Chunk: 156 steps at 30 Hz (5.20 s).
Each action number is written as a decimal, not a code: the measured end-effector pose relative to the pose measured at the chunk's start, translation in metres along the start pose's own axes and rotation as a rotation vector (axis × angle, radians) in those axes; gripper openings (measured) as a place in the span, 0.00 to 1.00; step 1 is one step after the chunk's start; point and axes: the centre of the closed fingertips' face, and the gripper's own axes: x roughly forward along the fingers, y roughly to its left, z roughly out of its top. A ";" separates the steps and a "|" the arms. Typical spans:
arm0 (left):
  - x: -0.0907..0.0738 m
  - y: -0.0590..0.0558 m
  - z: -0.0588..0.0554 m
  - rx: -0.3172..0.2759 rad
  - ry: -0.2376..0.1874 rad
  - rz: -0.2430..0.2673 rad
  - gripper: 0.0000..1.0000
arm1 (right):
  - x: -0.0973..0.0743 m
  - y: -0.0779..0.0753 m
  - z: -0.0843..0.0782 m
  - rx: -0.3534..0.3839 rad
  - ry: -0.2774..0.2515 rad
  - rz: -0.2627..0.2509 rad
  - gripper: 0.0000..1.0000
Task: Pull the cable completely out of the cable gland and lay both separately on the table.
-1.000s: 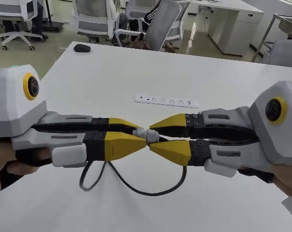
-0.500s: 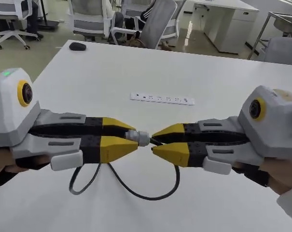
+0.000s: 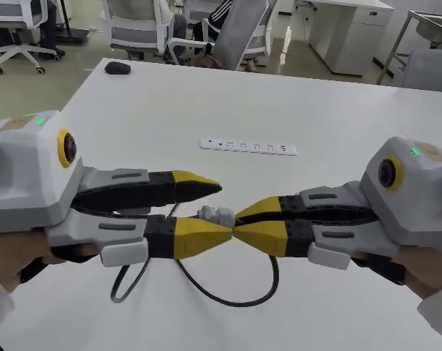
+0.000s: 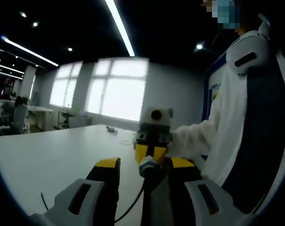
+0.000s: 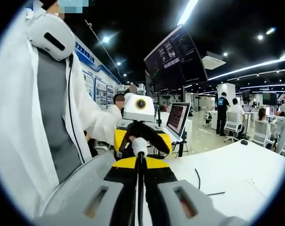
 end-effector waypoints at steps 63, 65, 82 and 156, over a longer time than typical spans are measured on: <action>0.008 0.029 -0.012 -0.048 -0.016 0.124 0.17 | -0.075 -0.048 -0.093 0.077 0.277 -0.167 0.09; 0.011 0.027 -0.015 -0.037 0.000 0.119 0.17 | -0.071 -0.049 -0.085 0.062 0.270 -0.170 0.15; 0.023 0.024 -0.019 -0.027 0.020 0.098 0.17 | -0.031 -0.033 -0.014 -0.093 0.128 -0.049 0.14; 0.023 0.027 -0.035 -0.041 0.068 0.140 0.17 | -0.059 -0.033 -0.064 -0.062 0.330 -0.101 0.15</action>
